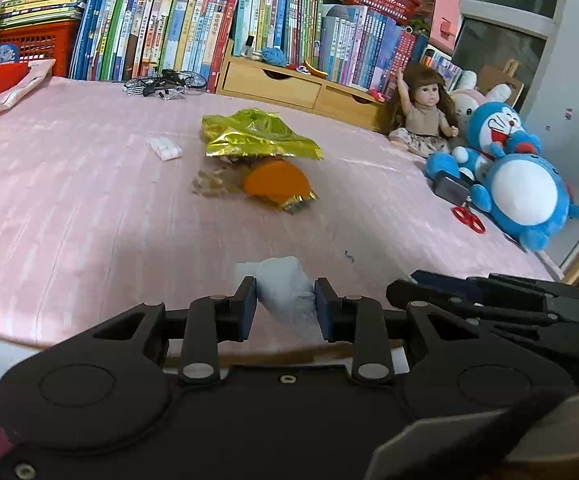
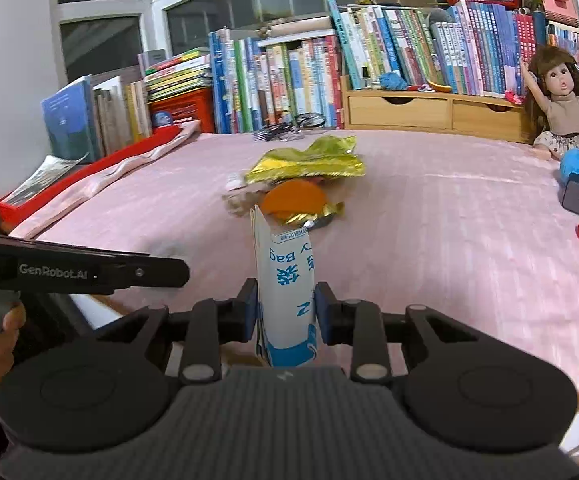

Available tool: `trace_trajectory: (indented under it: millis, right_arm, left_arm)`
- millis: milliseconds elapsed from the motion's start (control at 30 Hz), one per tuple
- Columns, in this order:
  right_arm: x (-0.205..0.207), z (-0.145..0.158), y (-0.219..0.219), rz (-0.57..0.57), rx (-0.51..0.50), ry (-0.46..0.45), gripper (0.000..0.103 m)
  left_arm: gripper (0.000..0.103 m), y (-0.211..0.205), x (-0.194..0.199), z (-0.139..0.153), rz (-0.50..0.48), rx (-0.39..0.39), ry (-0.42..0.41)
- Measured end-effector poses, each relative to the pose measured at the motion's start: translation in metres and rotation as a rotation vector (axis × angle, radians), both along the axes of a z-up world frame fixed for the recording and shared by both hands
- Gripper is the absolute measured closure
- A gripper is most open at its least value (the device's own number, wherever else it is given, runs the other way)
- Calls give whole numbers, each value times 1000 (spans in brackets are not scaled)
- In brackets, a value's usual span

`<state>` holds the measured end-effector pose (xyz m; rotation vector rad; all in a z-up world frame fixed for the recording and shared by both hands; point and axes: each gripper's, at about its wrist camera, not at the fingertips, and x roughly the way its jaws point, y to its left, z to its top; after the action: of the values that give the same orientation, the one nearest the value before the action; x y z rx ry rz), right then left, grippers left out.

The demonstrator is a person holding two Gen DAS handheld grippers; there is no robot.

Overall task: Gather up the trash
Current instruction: 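Lower both held items into the black trash bag and open both grippers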

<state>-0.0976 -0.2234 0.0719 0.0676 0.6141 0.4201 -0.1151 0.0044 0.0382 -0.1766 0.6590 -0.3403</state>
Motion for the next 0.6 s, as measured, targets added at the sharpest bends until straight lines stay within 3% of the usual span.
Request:
trace_trajectory:
  millis: [367,600]
  right_arm:
    - [-55,-1,10,69,-7,44,68]
    - [-69,-23,8,76,-4,150,68]
  left_arm:
    - [74,5,-54,-7,-12,32,47]
    - [74,0,-67,-32,-34,77,154]
